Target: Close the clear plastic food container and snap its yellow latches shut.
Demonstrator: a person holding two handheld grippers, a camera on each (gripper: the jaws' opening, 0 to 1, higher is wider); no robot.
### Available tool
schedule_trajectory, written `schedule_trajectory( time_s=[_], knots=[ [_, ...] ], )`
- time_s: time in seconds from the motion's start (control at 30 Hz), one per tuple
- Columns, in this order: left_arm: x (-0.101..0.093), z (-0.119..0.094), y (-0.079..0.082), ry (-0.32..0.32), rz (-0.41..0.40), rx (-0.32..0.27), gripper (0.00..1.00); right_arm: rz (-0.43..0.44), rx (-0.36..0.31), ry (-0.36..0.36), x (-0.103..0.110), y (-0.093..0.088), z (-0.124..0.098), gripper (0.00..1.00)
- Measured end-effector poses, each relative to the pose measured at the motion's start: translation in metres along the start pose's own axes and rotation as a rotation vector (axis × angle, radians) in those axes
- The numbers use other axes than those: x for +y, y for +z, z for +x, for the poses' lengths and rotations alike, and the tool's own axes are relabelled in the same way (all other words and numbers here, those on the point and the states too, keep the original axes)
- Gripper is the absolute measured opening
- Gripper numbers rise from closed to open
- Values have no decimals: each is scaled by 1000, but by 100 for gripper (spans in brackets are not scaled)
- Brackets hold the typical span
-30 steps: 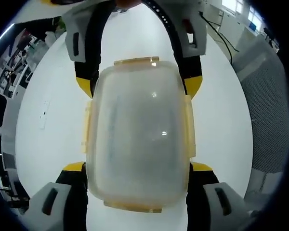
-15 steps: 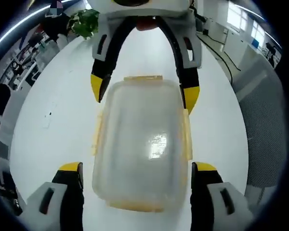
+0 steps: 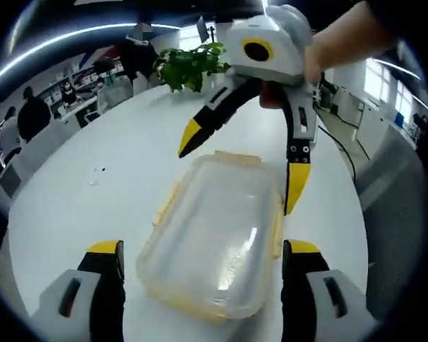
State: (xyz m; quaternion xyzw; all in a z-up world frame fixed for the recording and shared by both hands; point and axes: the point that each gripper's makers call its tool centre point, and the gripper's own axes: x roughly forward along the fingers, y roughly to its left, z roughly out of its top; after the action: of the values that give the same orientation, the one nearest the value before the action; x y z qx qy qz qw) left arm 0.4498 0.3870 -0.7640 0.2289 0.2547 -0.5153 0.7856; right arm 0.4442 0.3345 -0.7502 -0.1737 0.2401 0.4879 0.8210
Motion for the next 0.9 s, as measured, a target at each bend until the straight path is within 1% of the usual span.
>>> schedule_trajectory(
  time_s=[0.07, 0.13, 0.2, 0.27, 0.3, 0.33, 0.43, 0.5, 0.57, 0.63, 0.7, 0.83, 0.9],
  knots=[
    [1, -2, -4, 29, -38, -20, 92, 34, -28, -29, 0, 1, -1, 87],
    [1, -6, -3, 55, -64, -66, 92, 59, -48, -54, 1, 0, -3, 87],
    [-2, -9, -3, 61, -99, -97, 91, 104, -79, -80, 2, 0, -5, 87],
    [-4, -12, 0, 70, -120, -135, 91, 132, -93, -99, 4, -4, -6, 88],
    [-5, -12, -1, 71, -129, -144, 91, 139, -97, -107, 6, -5, -7, 88],
    [-5, -13, -2, 84, -144, -152, 90, 159, -109, -129, 6, -6, -8, 87],
    [-6, -16, -4, 110, -173, -181, 89, 190, -117, -153, 9, -9, -10, 87],
    [-7, -17, -7, 118, -189, -185, 89, 212, -124, -160, 11, -11, -12, 87],
    [-10, -17, -13, 120, -201, -175, 89, 216, -122, -173, 12, -13, -13, 87],
    [-13, -16, -20, 119, -209, -170, 87, 251, -117, -184, 13, -17, -16, 87],
    [-14, -17, -26, 123, -218, -162, 86, 253, -113, -188, 15, -20, -17, 86],
    [-18, -21, -27, 127, -242, -185, 85, 280, -98, -203, 18, -25, -20, 86],
    [-22, -20, -31, 124, -248, -174, 85, 293, -110, -210, 20, -27, -22, 86]
  ],
)
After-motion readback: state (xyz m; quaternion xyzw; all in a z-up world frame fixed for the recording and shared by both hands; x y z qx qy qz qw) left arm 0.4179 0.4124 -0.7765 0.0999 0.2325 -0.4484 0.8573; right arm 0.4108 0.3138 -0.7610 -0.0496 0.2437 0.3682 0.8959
